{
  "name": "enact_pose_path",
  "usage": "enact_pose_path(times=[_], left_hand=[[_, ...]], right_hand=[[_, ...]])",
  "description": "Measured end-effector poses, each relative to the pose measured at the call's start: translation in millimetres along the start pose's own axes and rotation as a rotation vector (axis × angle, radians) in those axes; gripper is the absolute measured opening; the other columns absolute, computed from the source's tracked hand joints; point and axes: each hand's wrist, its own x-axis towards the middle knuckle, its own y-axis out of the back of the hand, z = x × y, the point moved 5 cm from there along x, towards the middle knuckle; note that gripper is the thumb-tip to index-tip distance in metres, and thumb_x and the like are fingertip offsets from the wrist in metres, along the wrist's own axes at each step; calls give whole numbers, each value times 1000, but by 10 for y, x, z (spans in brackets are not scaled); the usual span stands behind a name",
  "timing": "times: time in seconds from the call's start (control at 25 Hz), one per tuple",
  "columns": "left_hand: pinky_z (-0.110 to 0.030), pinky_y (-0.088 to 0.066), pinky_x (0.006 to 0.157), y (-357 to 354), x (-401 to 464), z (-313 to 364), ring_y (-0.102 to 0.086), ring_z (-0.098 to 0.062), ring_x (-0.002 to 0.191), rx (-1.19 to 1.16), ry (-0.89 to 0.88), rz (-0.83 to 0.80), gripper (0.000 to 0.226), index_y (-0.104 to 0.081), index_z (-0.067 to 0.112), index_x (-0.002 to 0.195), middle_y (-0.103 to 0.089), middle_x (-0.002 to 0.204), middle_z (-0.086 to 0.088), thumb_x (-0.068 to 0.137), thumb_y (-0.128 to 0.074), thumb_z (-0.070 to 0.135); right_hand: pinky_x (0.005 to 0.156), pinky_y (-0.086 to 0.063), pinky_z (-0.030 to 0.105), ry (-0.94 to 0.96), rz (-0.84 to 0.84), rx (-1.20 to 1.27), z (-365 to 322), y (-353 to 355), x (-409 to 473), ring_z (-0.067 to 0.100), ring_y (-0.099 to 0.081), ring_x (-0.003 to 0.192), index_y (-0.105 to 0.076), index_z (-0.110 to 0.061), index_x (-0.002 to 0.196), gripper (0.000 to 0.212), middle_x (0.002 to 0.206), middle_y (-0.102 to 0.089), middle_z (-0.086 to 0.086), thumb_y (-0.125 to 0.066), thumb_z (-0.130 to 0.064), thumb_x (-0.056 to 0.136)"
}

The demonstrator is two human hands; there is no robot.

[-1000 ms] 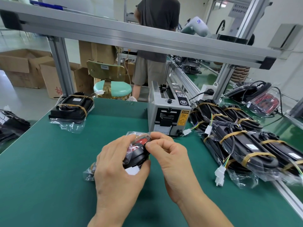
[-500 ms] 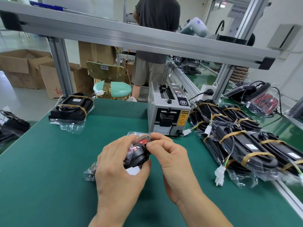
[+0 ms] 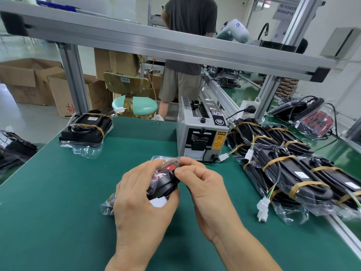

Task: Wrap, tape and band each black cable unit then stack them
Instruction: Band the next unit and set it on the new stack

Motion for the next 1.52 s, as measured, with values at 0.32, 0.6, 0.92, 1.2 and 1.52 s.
enact_pose_path(times=[0.32, 0.6, 0.92, 1.2, 1.52], left_hand=[[-46, -50, 83, -3, -3, 12, -59, -18, 96, 5, -33, 15, 50, -68, 17, 107, -66, 106, 5, 58, -77, 19], [-45, -49, 83, -14, -10, 14, -59, -18, 95, 19, -24, 6, 51, -69, 15, 106, -67, 105, 4, 58, -82, 16], [-48, -50, 83, 10, 12, 31, -60, -19, 97, 1, -32, 13, 48, -67, 19, 107, -66, 106, 5, 59, -74, 21], [-49, -50, 83, 10, -5, 21, -60, -17, 97, -24, -48, 23, 49, -67, 22, 107, -66, 106, 7, 59, -74, 19], [-49, -50, 87, 53, 21, 3, -59, -13, 102, -94, -3, 12, 53, -64, 32, 109, -64, 109, 14, 58, -74, 20]], right_hand=[[73, -47, 10, 77, 47, -95, -26, -14, -24, 5, -64, 91, -68, -8, 59, 19, 113, -63, 1, -65, -3, 77], [73, -52, 23, 113, 126, -146, 30, 38, -30, 11, -65, 82, -65, -15, 82, 9, 97, -69, -3, -68, -10, 75], [74, -47, 10, 84, 48, 2, 73, -17, -55, 0, -64, 90, -59, -19, 105, 27, 98, -70, -6, -68, -6, 83], [77, -47, 10, 62, -21, -23, 71, 9, 9, -1, -63, 95, -62, -19, 104, 35, 107, -68, -2, -76, -9, 73], [76, -46, 14, 103, 26, -136, 127, 145, 51, 1, -58, 81, -63, -19, 94, 18, 85, -65, -9, -74, -25, 81]])
